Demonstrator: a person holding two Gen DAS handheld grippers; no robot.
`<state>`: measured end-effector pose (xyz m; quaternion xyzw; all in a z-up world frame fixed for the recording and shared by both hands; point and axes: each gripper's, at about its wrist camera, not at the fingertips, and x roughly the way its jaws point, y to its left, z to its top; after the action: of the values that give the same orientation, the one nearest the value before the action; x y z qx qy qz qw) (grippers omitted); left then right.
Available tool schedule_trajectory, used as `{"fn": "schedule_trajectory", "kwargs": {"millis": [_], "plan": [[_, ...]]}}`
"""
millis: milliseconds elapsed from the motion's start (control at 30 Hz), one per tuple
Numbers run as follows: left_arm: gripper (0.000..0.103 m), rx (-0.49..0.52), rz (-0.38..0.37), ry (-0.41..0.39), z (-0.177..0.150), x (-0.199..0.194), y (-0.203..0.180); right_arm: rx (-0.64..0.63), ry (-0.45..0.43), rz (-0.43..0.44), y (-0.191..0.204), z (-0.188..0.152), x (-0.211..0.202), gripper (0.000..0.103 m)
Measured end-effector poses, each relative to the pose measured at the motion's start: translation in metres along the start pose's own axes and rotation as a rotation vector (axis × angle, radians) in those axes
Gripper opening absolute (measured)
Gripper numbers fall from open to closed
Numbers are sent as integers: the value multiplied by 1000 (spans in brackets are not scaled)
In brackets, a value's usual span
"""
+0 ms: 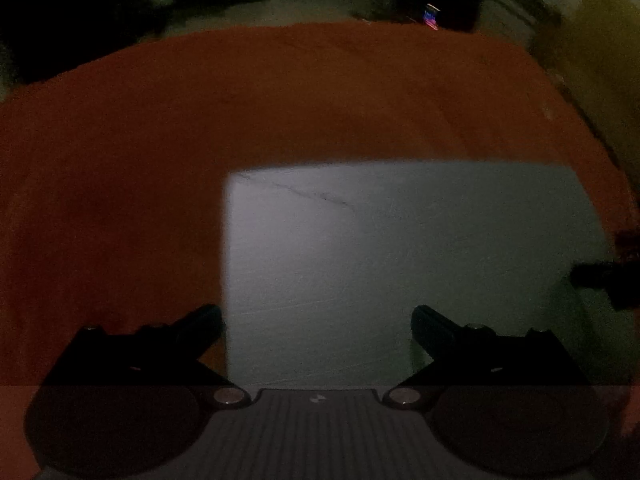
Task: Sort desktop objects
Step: 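Carry the lid with both grippers over the open box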
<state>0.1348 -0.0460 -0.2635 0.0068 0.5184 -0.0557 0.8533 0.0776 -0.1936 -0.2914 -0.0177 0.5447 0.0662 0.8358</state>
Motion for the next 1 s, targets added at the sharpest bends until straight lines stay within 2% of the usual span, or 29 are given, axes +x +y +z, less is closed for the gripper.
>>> {"fn": "schedule_trajectory", "kwargs": {"millis": [100,200,233,267,433,600,700,800,933,1000], "plan": [[103,-34,-18,54,2,13,19,68,5,119,-22,1,6,103],[103,-133,-145,97,-3,24,33,229,56,270,-52,-2,21,103],[103,-160,-174,113,-5,27,34,247,56,290,-57,-3,24,103],[103,-152,-165,103,-6,25,32,241,50,294,-58,-3,24,103],[101,-100,-118,107,-1,13,19,177,78,199,-46,16,9,102],[101,-127,-104,88,1,11,28,200,41,175,-46,30,9,102],[103,-29,-56,61,0,21,16,100,-13,134,-35,26,14,102],[103,-37,-40,27,-9,14,12,72,-30,101,-31,17,15,103],[101,-79,-83,55,2,10,20,101,5,104,-27,23,7,103],[101,-61,-83,61,8,14,22,73,-1,96,-24,24,4,103]]}}
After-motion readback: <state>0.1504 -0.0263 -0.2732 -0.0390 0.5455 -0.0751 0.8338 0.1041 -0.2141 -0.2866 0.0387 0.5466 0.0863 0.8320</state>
